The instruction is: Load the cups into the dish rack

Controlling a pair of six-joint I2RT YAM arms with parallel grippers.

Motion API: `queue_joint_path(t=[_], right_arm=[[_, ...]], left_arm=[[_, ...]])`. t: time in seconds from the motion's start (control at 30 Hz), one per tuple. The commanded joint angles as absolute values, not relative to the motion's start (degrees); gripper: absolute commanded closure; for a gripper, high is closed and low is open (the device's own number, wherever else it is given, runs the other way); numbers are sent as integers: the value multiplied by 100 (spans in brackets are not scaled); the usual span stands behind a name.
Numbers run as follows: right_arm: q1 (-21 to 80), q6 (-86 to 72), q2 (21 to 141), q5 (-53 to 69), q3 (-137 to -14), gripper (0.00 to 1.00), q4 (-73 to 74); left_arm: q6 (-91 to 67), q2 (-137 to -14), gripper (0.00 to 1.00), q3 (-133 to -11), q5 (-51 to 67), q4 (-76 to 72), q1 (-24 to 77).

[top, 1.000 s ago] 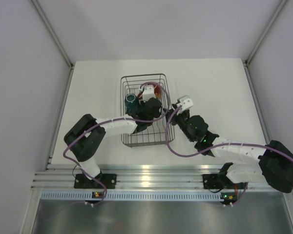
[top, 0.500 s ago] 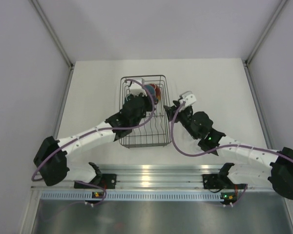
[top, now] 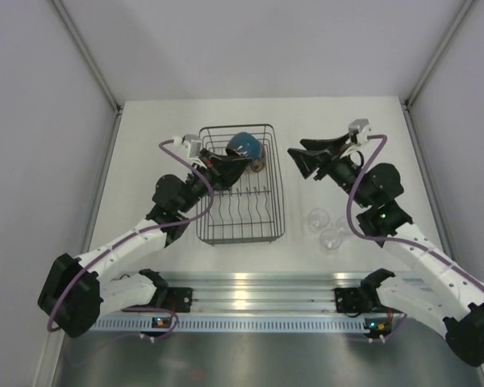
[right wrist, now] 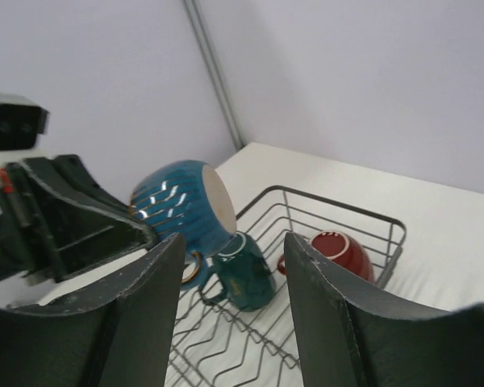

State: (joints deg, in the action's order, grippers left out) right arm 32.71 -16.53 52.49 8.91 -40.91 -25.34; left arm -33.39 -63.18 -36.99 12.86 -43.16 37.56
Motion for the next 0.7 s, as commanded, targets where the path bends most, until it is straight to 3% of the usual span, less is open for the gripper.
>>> queue_joint_path(t=[0.0,0.13,0.33,0.67], right_arm=[[2840,-2924,5124,2266,-4263,47,-2845],[2470,-4409,5325,3197,-3807,46,-4467],[2391,-6439,6459,3612,-3314,48,-6914],[2391,-7681,7848,3612,-3305,52,-9069]], left_arm=[[-3692,-6135,100,-3210,2013,-6775,3393],[-3629,-6363,100,-3146,1872,-7417,3375],[-3876,-6855,100,-3322,1679,-8182,3375],[-3823,-7084,100,-3507,1600,-8200,3384]])
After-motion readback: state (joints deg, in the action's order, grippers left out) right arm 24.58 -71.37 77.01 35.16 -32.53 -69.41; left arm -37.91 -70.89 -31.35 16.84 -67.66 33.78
